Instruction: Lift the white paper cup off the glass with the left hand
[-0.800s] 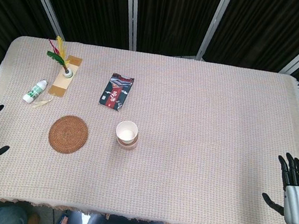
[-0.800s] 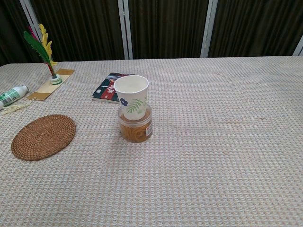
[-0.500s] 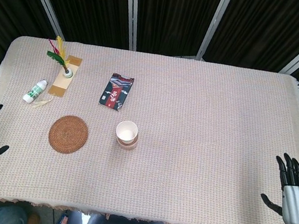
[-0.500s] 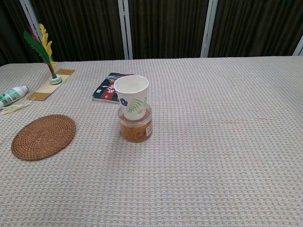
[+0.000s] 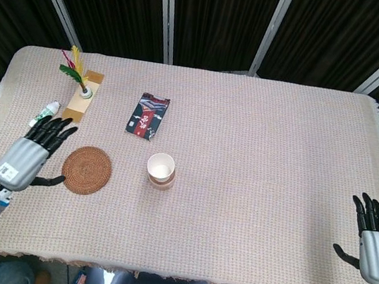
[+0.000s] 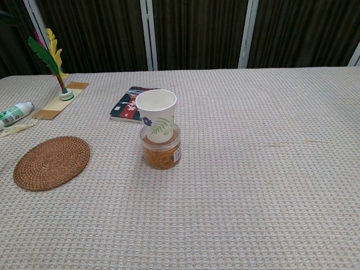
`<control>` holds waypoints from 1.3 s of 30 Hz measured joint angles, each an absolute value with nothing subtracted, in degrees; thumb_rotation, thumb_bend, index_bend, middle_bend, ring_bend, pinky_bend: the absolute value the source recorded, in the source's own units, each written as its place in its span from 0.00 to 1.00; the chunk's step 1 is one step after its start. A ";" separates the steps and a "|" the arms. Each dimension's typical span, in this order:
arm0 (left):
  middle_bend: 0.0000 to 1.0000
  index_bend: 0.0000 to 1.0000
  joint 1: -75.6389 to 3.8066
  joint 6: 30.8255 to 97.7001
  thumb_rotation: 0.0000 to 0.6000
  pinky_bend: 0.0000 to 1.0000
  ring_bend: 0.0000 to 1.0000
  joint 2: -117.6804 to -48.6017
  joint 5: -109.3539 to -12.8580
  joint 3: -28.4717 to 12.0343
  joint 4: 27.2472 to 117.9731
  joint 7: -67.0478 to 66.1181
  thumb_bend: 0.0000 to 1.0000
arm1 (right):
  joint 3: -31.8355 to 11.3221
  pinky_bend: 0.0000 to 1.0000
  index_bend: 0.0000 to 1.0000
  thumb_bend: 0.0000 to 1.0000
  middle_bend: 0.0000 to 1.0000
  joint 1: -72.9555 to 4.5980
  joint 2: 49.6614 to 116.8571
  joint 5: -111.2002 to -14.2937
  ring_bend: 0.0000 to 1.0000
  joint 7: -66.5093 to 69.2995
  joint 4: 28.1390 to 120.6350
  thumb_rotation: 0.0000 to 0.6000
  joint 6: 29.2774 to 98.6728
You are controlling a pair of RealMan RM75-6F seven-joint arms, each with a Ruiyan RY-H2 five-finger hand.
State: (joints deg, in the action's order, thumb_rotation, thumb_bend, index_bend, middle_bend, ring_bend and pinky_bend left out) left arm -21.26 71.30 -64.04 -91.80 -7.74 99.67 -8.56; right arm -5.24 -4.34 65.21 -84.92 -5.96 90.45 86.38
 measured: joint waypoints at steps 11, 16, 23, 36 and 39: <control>0.00 0.06 -39.12 51.47 1.00 0.07 0.00 -72.47 -80.13 -14.12 102.54 -24.62 0.00 | -6.89 0.00 0.00 0.00 0.00 -4.98 65.88 -80.07 0.00 -7.00 88.95 1.00 84.06; 0.05 0.09 -43.79 48.04 1.00 0.14 0.05 -77.50 -76.85 -14.86 98.71 -27.26 0.00 | -7.69 0.00 0.00 0.00 0.00 -5.03 65.93 -78.47 0.00 -6.92 88.26 1.00 83.74; 0.15 0.18 -47.06 47.18 1.00 0.30 0.17 -81.90 -72.98 -15.27 94.54 -31.69 0.00 | -8.27 0.00 0.00 0.00 0.00 -5.54 66.21 -76.14 0.00 -6.17 86.50 1.00 81.55; 0.40 0.39 -51.03 46.75 1.00 0.52 0.40 -86.65 -66.18 -14.86 90.29 -32.88 0.00 | -8.90 0.00 0.00 0.00 0.00 -6.17 66.70 -74.65 0.00 -5.33 84.59 1.00 80.22; 0.41 0.43 -51.59 47.37 1.00 0.53 0.41 -86.75 -65.42 -14.53 90.20 -33.37 0.00 | -8.88 0.00 0.00 0.00 0.00 -6.18 66.82 -74.63 0.00 -5.49 84.46 1.00 80.33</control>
State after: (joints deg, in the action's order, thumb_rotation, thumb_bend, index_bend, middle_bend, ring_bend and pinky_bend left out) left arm -51.59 47.37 -86.75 -65.42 -14.53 90.20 -33.37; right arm -8.88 -6.18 66.82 -74.63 -5.49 84.46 80.33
